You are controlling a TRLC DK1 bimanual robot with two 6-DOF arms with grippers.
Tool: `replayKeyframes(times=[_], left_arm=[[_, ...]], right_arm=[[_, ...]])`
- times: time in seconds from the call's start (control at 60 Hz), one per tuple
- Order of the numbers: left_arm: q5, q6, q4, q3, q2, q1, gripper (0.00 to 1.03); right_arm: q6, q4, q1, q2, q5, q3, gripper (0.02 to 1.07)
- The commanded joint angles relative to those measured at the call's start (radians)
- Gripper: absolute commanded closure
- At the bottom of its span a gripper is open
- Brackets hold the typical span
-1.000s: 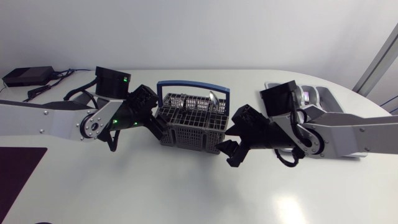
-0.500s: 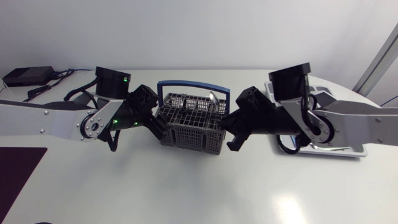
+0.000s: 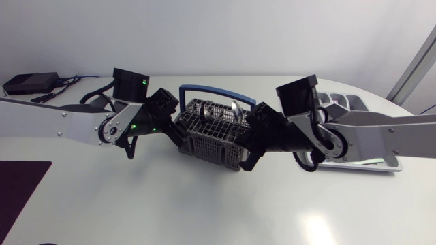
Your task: Unload the cutlery basket into the drawer organizer.
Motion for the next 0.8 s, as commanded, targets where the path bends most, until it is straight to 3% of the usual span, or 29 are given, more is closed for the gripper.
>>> replayKeyframes(times=[0.0,0.183,0.333,0.433,0.65,0.783], left_arm=[[0.011,0.031,-0.031,0.015,0.056,-0.013,0.11],[0.042,0.052,-0.067,0.001,0.004,-0.010,0.05],[0.145,0.072,-0.111,-0.069,-0.185,-0.011,0.05],[0.172,0.108,-0.093,-0.114,-0.229,-0.031,0.05],[0.165,0.114,0.018,-0.172,-0.192,-0.103,0.06],[0.102,0.109,0.108,-0.186,-0.149,-0.128,0.06]], right_arm=[[0.020,-0.073,0.038,0.009,-0.008,-0.050,1.01],[0.023,-0.079,0.024,-0.044,-0.005,-0.067,1.01],[0.017,-0.096,-0.049,-0.185,-0.055,-0.093,0.54],[0.002,-0.112,-0.075,-0.258,-0.091,-0.127,0.41],[-0.031,-0.104,-0.112,-0.294,-0.133,-0.173,0.38],[-0.037,-0.096,-0.109,-0.286,-0.153,-0.167,0.38]])
